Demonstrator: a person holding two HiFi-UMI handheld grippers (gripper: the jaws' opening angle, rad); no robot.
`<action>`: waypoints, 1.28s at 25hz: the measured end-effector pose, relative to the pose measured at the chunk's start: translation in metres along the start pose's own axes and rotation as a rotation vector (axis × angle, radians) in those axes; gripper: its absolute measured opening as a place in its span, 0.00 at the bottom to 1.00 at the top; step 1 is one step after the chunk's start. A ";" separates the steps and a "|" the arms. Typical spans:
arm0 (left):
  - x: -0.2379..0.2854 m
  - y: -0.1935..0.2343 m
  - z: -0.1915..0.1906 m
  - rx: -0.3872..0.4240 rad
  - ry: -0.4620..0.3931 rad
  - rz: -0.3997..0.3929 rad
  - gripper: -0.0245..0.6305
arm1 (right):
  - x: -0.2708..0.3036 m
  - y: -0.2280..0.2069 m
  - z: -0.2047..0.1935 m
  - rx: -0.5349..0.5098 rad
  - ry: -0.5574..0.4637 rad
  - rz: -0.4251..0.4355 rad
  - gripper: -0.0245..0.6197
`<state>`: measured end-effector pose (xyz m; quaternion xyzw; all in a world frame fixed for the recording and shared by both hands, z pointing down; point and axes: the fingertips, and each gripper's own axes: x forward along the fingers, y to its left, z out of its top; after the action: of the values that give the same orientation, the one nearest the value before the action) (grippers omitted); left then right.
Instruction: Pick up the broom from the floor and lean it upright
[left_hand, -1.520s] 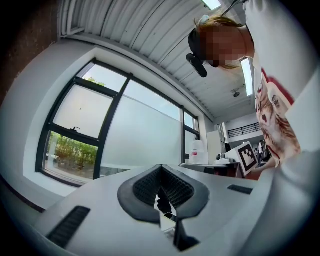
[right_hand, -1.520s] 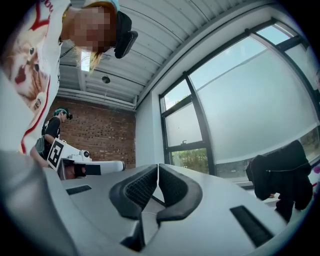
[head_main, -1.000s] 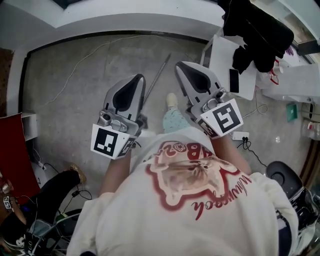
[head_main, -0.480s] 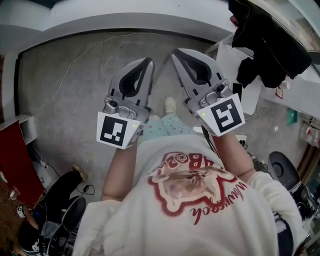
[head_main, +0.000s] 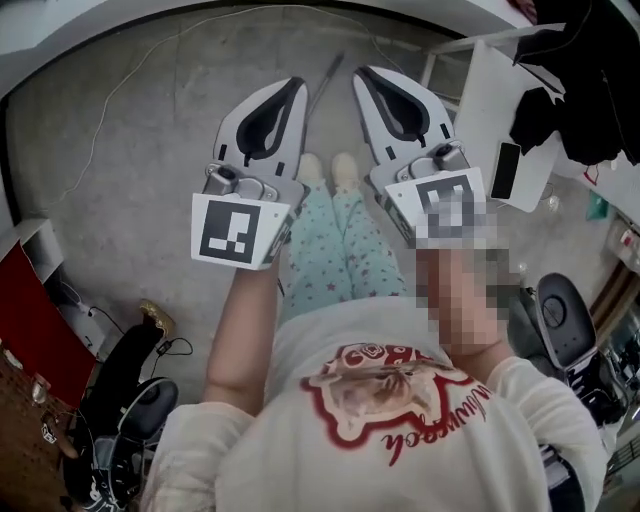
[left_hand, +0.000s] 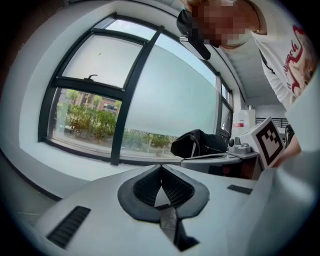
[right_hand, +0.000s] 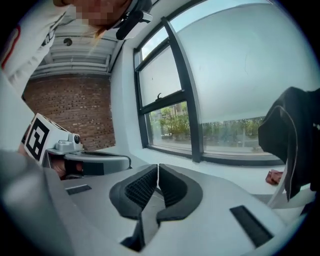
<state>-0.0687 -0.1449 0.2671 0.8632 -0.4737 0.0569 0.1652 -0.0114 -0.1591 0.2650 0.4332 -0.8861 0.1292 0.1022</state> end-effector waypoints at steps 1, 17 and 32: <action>0.005 0.005 -0.016 -0.004 0.011 0.001 0.07 | 0.005 -0.003 -0.016 0.003 0.025 -0.008 0.08; 0.070 0.073 -0.228 -0.037 0.143 0.075 0.07 | 0.088 -0.029 -0.234 0.001 0.159 -0.004 0.08; 0.116 0.092 -0.374 -0.056 0.178 0.037 0.07 | 0.146 -0.090 -0.430 0.043 0.360 -0.102 0.08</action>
<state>-0.0601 -0.1564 0.6691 0.8409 -0.4744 0.1231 0.2294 0.0020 -0.1845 0.7270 0.4494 -0.8276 0.2180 0.2562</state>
